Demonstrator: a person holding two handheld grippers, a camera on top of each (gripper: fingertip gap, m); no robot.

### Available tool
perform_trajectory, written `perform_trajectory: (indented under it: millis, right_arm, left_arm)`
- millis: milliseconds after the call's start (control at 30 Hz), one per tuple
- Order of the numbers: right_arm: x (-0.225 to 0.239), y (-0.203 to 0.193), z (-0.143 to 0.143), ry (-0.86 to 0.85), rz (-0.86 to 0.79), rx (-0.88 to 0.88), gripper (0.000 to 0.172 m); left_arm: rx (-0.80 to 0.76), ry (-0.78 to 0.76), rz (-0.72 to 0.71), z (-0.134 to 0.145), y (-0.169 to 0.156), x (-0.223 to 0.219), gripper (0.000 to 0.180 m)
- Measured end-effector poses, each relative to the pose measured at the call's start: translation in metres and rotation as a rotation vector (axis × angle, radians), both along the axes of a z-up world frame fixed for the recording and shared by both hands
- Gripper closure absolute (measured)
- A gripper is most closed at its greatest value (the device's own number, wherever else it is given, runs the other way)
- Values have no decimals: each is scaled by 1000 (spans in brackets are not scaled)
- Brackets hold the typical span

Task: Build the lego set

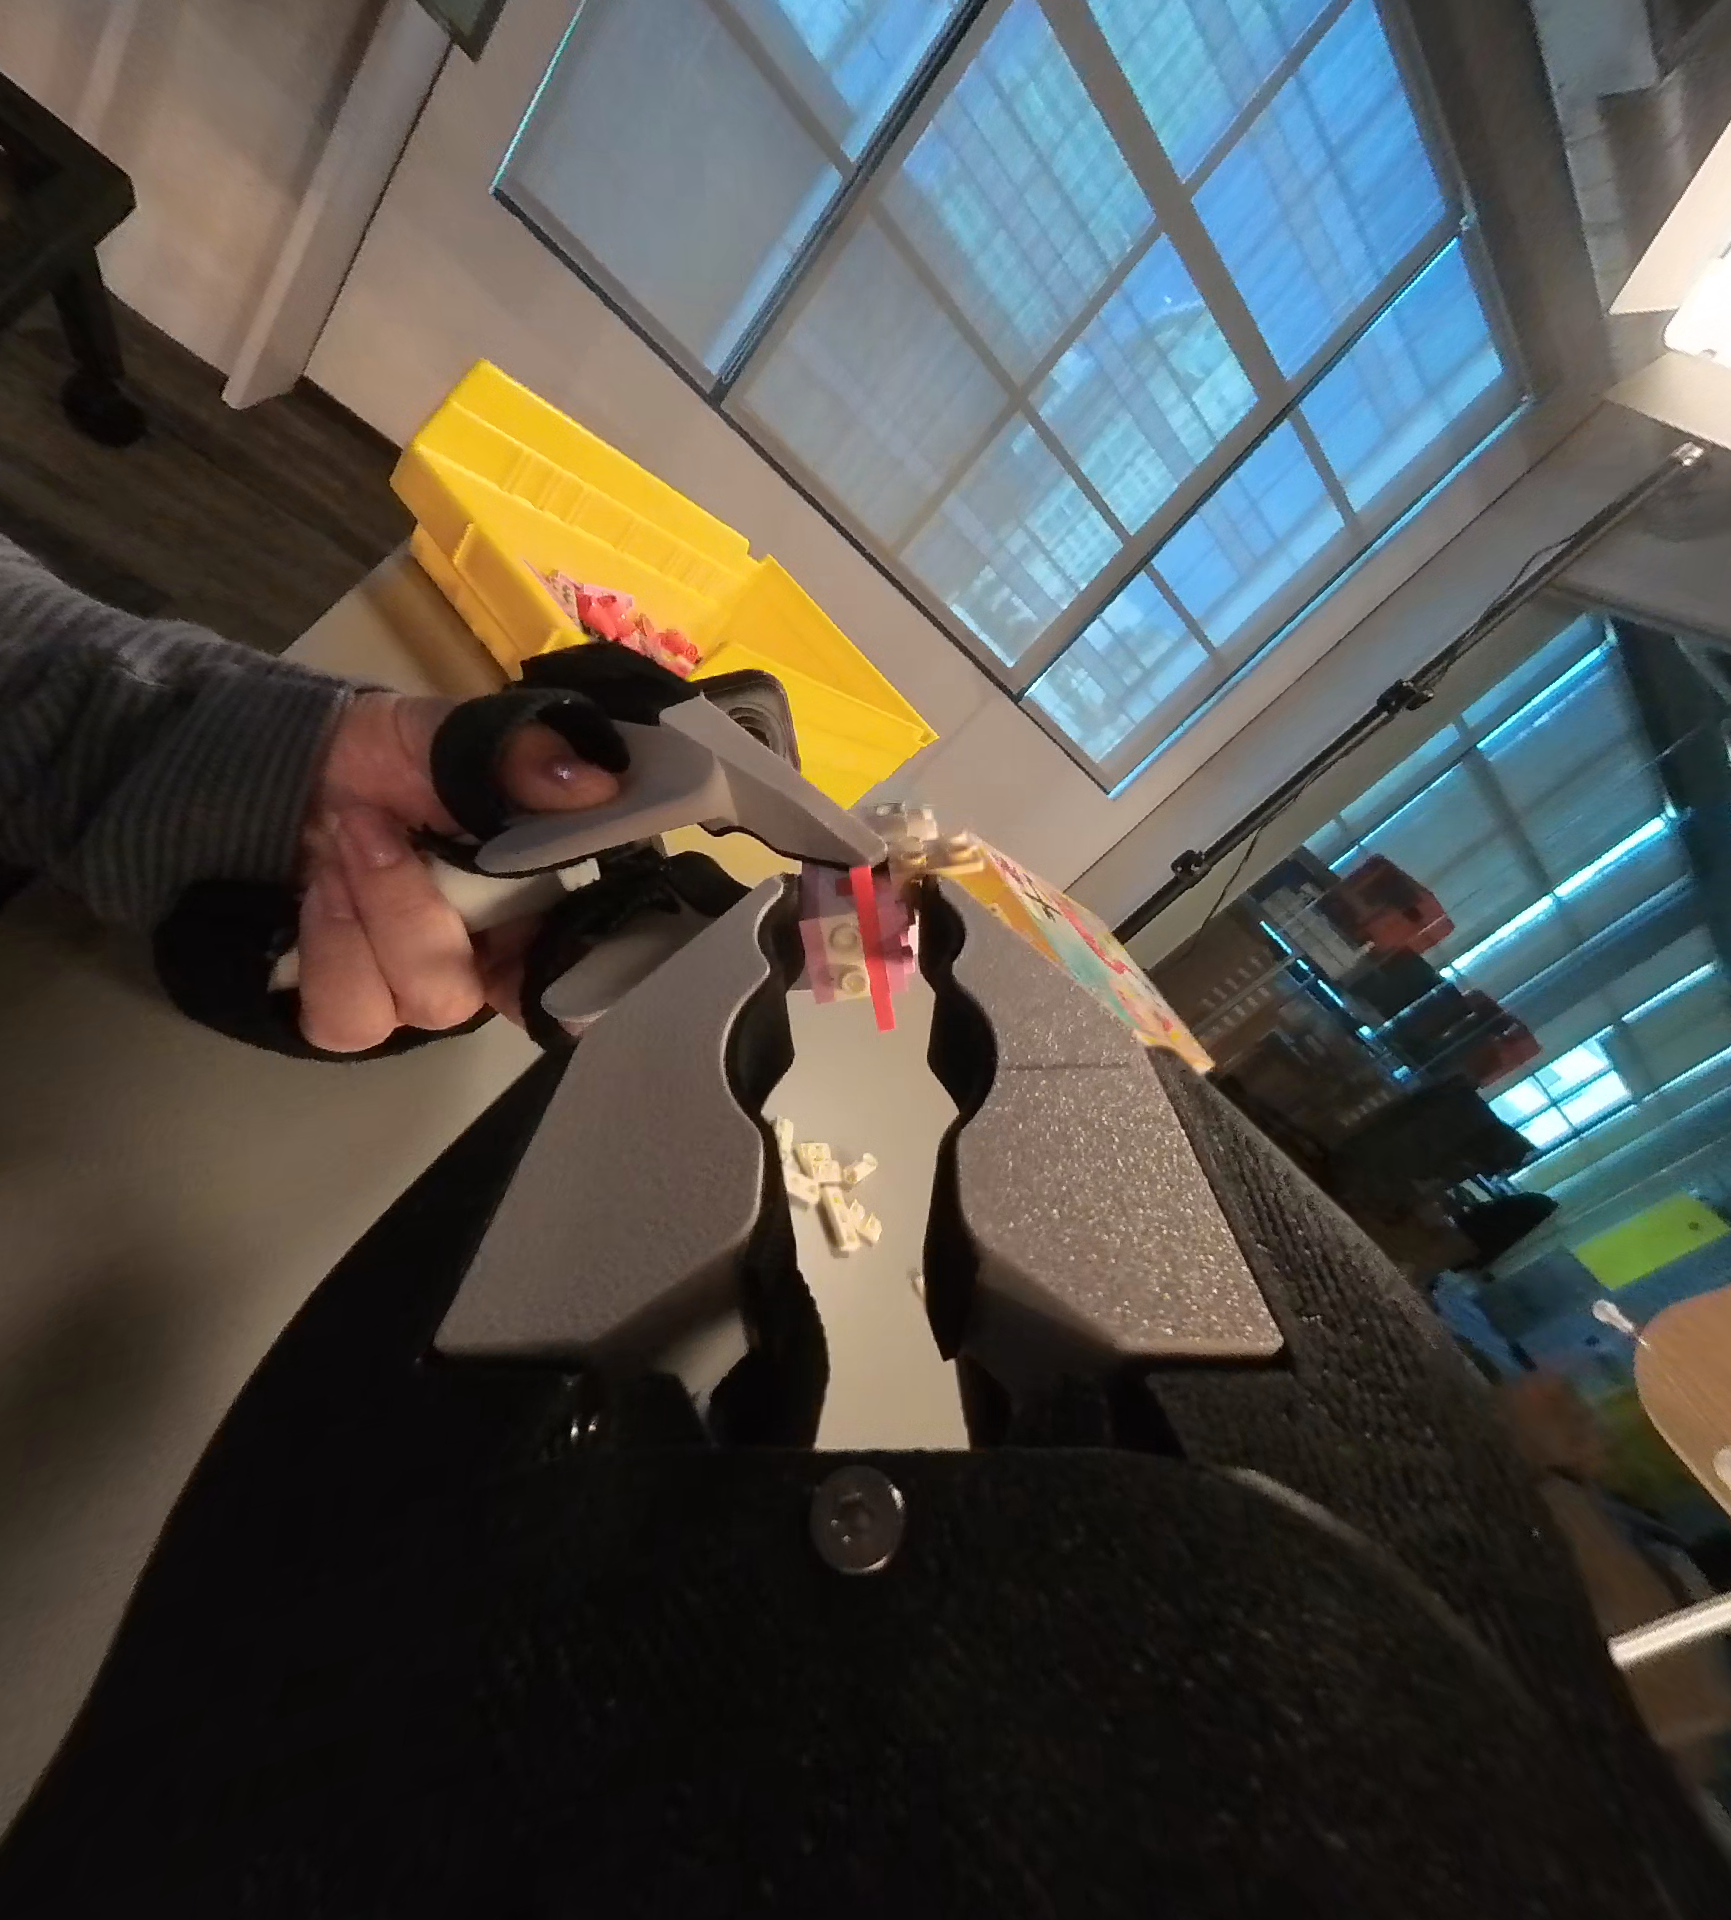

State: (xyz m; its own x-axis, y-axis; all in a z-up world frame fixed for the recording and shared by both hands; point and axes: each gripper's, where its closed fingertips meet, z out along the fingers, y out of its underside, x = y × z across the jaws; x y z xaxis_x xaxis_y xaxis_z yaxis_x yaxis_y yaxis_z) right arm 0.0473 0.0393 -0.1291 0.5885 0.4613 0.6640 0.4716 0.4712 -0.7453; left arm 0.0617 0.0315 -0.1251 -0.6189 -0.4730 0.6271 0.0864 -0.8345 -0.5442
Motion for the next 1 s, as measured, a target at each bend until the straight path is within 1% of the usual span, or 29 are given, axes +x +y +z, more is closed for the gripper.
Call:
perform_trajectory:
  millis: [133,200,233,300,400,433,500,567,600,633,700,733,767,800,867,933,1000]
  right_arm:
    - [2,2,-2,-8,-12,-33,152]
    - [4,5,-3,8,-33,-46,152]
    - [6,8,-3,26,-50,-49,152]
    - [12,13,0,70,-90,-41,152]
    - [22,19,2,102,-135,-49,151]
    - [24,20,2,119,-136,-63,151]
    - [28,23,0,177,-117,-127,152]
    - [32,27,-3,273,-80,-242,152]
    - [34,29,-5,326,-58,-304,151]
    - [35,30,-6,378,-36,-355,151]
    - [35,31,-8,447,7,-441,151]
    - [35,32,-10,463,14,-472,151]
    - [33,32,-11,464,16,-488,151]
    - [30,32,-14,450,19,-498,151]
    - [25,32,-21,401,6,-508,151]
    - [21,33,-28,365,1,-517,151]
    - [15,32,-32,375,31,-546,151]
  left_arm:
    - [-16,10,-6,-1,1,1,166]
    - [-22,18,18,-2,4,3,165]
    - [-20,36,58,-3,7,5,164]
    - [34,73,196,-5,15,7,158]
    - [165,99,464,0,32,-3,133]
    - [245,102,561,3,34,-8,130]
    - [493,128,804,12,34,-19,130]
    - [830,240,1069,10,36,-26,130]
    - [1014,308,1178,6,38,-26,128]
    - [1197,369,1263,0,38,-25,126]
    - [1524,461,1384,-13,38,-17,117]
    - [1661,497,1402,-21,36,-10,118]
    - [1760,523,1420,-26,34,-3,118]
    - [1837,530,1433,-29,31,3,120]
    - [1913,516,1414,-34,25,11,125]
    - [1895,511,1421,-32,26,9,128]
    - [1863,533,1400,-34,31,6,130]
